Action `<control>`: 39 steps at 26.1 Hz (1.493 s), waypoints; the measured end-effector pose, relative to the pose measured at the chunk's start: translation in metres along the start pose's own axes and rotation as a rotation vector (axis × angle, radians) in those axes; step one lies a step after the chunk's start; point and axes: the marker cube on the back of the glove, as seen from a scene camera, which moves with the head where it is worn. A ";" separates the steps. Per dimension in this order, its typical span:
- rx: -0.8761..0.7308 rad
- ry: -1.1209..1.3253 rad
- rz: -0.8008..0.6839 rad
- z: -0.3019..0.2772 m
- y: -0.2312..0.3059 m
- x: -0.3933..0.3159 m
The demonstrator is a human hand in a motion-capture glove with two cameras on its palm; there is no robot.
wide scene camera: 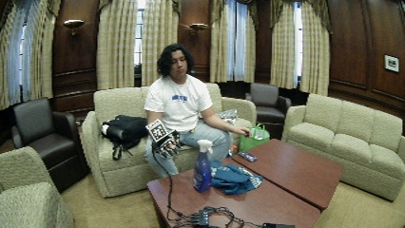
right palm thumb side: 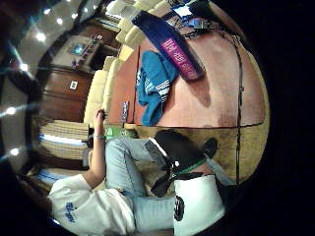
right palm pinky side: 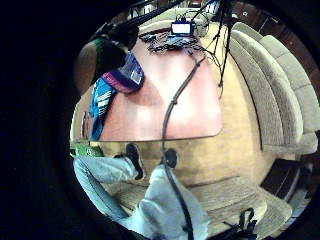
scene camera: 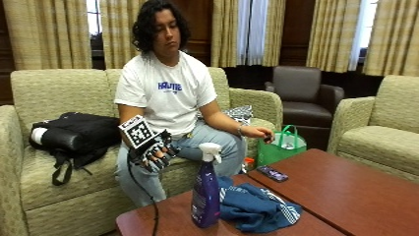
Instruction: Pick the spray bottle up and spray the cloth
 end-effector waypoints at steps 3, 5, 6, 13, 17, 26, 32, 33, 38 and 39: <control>0.023 -0.009 0.001 0.000 0.001 -0.002; 0.038 -0.014 -0.006 0.000 0.000 -0.005; 0.042 -0.014 -0.015 0.000 -0.001 -0.006; 0.027 -0.036 -0.044 0.003 -0.004 -0.006; 0.081 -0.072 0.009 0.006 -0.011 -0.007; 0.072 -0.210 -0.009 0.013 -0.026 -0.018; 0.135 -0.352 0.014 0.030 -0.047 -0.035; 0.136 -0.378 0.016 0.033 -0.050 -0.038; 0.109 -0.480 0.045 0.042 -0.067 -0.043; 0.109 -0.505 0.055 0.044 -0.071 -0.043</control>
